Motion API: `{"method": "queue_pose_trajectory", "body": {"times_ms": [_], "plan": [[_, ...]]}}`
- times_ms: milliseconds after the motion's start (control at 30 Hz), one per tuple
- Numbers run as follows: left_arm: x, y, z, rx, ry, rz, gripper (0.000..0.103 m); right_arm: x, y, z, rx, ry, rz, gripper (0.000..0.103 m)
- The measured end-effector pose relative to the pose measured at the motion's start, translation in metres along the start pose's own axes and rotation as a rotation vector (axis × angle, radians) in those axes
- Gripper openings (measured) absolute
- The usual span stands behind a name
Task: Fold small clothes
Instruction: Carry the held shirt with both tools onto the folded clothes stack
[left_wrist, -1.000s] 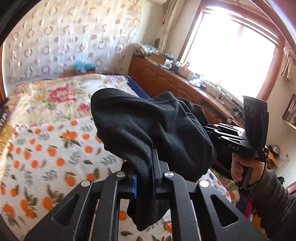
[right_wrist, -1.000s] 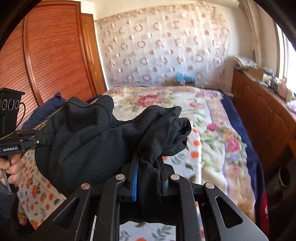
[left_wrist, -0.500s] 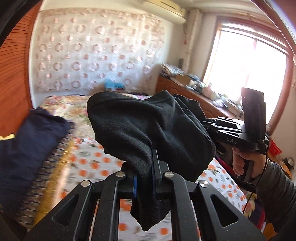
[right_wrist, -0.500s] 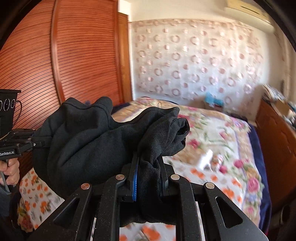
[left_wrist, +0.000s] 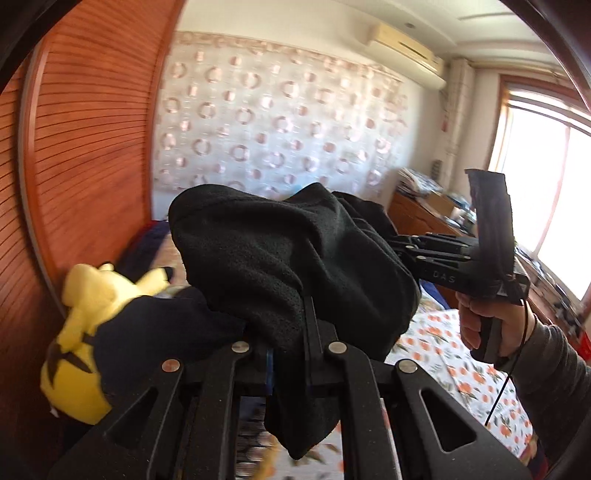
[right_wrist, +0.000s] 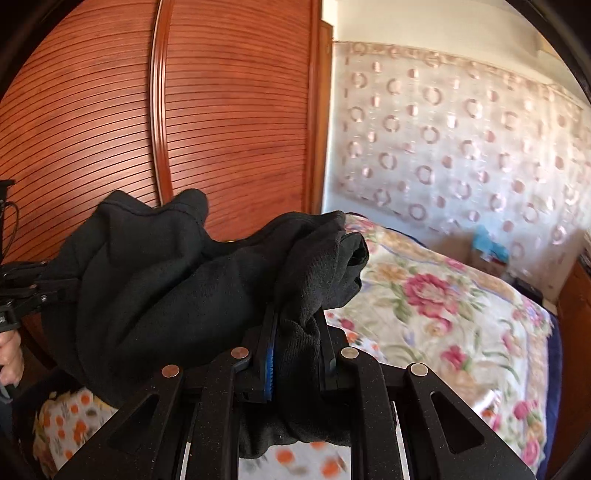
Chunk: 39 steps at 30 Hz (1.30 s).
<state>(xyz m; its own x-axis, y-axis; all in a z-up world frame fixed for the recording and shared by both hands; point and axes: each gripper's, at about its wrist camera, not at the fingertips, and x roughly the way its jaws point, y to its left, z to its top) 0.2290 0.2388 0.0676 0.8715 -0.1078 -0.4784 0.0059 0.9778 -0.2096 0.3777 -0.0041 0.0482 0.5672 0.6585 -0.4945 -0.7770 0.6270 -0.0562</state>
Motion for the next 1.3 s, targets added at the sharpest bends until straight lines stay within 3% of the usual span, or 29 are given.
{"method": "queue_pose_trajectory", "body": {"times_ms": [333, 467, 567, 767, 833, 967, 1033, 1100, 1233, 1300], "plan": [[0.0, 0.063, -0.03, -0.11, 0.024, 0.086, 0.012, 0.117, 0.002, 0.028, 0.016, 0.057, 0.085, 0.017], [0.011, 0.072, -0.05, -0.142, 0.059, 0.121, 0.012, 0.143, -0.005, 0.038, 0.057, 0.067, 0.062, 0.023], [0.012, 0.073, -0.06, -0.149, 0.07, 0.13, 0.012, 0.136, -0.004, 0.041, 0.068, 0.024, 0.026, 0.028], [0.017, 0.077, -0.069, -0.171, 0.081, 0.138, 0.012, 0.106, 0.032, 0.028, -0.004, -0.103, 0.086, 0.028], [0.018, 0.078, -0.073, -0.174, 0.089, 0.142, 0.012, 0.107, 0.041, 0.019, -0.023, -0.082, 0.124, 0.032], [0.016, 0.076, -0.072, -0.176, 0.096, 0.138, 0.012, 0.134, 0.042, 0.003, -0.084, -0.014, 0.044, 0.039], [0.015, 0.072, -0.071, -0.166, 0.098, 0.137, 0.012, 0.141, 0.027, -0.001, -0.046, 0.001, 0.044, 0.053], [0.014, 0.067, -0.07, -0.142, 0.095, 0.154, 0.012, 0.139, 0.017, -0.001, -0.015, 0.005, 0.045, 0.058], [0.007, 0.058, -0.066, -0.095, 0.098, 0.214, 0.019, 0.109, 0.02, 0.0, 0.004, -0.021, 0.039, 0.058], [0.001, 0.054, -0.064, -0.083, 0.092, 0.229, 0.029, 0.099, 0.028, -0.002, 0.013, -0.032, 0.038, 0.058]]}}
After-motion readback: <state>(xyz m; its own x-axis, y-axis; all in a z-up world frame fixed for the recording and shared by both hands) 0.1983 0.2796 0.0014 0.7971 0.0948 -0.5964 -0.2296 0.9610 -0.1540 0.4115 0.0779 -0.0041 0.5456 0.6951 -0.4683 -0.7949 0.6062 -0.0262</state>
